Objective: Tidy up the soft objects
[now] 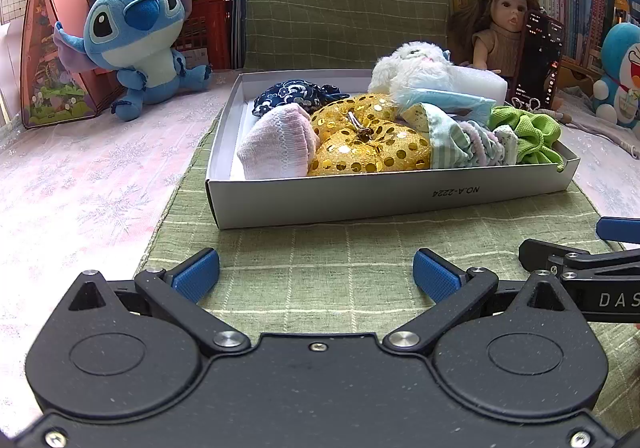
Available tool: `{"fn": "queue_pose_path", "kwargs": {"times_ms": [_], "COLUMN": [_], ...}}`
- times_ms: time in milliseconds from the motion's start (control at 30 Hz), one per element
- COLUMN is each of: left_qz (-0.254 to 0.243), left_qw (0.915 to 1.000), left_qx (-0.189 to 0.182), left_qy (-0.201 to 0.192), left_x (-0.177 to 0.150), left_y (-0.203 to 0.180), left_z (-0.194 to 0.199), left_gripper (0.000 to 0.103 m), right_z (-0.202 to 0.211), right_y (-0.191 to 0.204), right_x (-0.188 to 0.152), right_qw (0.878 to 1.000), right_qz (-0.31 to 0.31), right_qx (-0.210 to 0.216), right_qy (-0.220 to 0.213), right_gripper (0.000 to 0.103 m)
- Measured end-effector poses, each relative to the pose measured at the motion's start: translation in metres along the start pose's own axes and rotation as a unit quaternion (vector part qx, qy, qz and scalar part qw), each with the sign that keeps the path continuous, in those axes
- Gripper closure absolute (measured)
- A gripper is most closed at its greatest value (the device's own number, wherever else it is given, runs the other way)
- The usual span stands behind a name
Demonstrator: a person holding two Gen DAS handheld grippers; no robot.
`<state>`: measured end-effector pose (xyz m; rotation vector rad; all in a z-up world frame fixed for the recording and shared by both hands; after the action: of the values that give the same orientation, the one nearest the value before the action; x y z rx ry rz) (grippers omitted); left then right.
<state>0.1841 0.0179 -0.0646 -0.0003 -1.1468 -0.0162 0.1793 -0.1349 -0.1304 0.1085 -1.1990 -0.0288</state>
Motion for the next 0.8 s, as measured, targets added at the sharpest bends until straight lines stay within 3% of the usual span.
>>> {"fn": "queue_pose_path", "kwargs": {"times_ms": [800], "left_qz": [0.002], "left_qw": [1.0000], "left_qx": [0.000], "left_qy": [0.000], "left_x": [0.0004], "left_y": [0.0009], "left_z": [-0.0014], "left_gripper": [0.000], "right_z": [-0.0001], "right_y": [0.0003], "right_x": [0.0002], "right_qw": [1.000], "right_qz": [0.000], "right_qx": [0.000], "right_qy": [0.000], "right_gripper": [0.000]}}
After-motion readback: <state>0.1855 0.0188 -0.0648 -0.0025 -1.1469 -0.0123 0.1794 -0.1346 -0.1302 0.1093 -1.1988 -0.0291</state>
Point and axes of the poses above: each gripper's, at about its wrist camera, not at the fingertips, and z roughly against the way its jaws point, y to its left, x to its top, the point moved 9 cm from there along -z, roughly the way its jaws point, and after that the axes turned 14 degrees about -y, right-handed, at the moved point
